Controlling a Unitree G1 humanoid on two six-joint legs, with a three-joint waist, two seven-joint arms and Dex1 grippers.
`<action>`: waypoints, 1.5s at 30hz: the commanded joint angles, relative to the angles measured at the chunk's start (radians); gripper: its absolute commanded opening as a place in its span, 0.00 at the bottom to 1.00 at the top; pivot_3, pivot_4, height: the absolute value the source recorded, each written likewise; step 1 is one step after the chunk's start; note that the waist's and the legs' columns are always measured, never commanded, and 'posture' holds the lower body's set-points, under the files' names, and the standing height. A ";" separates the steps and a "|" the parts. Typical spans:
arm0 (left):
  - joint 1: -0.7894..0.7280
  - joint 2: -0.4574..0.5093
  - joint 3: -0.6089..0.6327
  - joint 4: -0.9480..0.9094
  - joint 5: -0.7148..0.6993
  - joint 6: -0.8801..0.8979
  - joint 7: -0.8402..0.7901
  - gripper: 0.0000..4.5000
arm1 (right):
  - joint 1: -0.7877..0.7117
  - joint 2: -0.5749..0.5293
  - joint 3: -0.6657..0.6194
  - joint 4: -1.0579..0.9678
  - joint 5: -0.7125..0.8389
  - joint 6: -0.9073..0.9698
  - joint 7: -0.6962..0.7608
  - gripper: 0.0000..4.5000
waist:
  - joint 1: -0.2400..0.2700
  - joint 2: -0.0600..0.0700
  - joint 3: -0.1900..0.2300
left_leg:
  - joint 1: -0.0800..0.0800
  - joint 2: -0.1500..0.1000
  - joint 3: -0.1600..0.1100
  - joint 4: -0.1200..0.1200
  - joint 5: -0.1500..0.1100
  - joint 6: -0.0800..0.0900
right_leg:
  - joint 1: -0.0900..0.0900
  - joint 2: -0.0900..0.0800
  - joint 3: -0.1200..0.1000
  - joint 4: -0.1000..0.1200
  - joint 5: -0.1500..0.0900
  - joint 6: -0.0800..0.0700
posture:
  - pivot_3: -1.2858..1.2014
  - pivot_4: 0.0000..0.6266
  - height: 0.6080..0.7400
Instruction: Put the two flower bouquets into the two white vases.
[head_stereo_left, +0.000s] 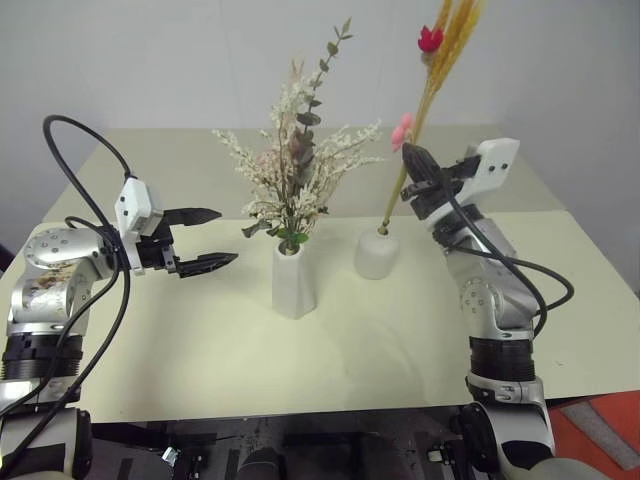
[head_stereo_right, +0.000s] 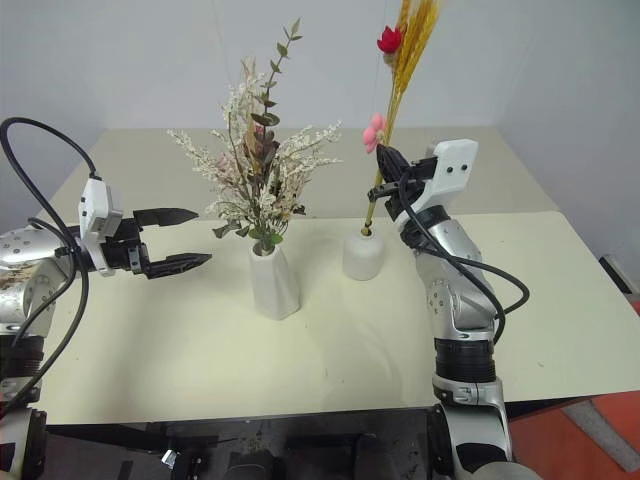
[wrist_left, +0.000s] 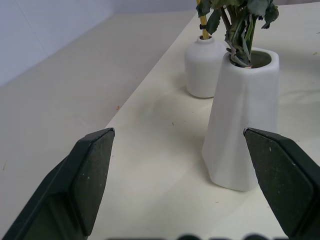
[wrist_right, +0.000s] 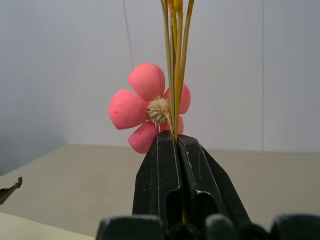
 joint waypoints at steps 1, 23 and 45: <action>-0.006 0.005 0.012 -0.021 -0.003 -0.021 -0.001 1.00 | 0.008 -0.013 0.001 -0.052 0.003 0.007 0.004 0.01 | 0.000 0.000 0.000 | 0.000 0.000 0.000 0.000 0.000 0.000 | 0.000 0.000 0.000 0.000 0.000 0.000 | 0.52 0.24 1.00; 0.001 0.012 0.019 -0.035 -0.004 -0.020 0.006 1.00 | -0.013 0.000 0.027 0.063 -0.029 -0.063 0.035 0.01 | 0.000 0.000 0.000 | 0.000 0.000 0.000 0.000 0.000 0.000 | 0.000 0.000 0.000 0.000 0.000 0.000 | 0.52 0.24 1.00; 0.008 0.004 0.010 -0.040 0.000 -0.020 0.010 1.00 | -0.019 0.000 0.035 0.062 -0.059 -0.072 0.046 0.01 | 0.000 0.000 0.000 | 0.000 0.000 0.000 0.000 0.000 0.000 | 0.000 0.000 0.000 0.000 0.000 0.000 | 0.52 0.24 1.00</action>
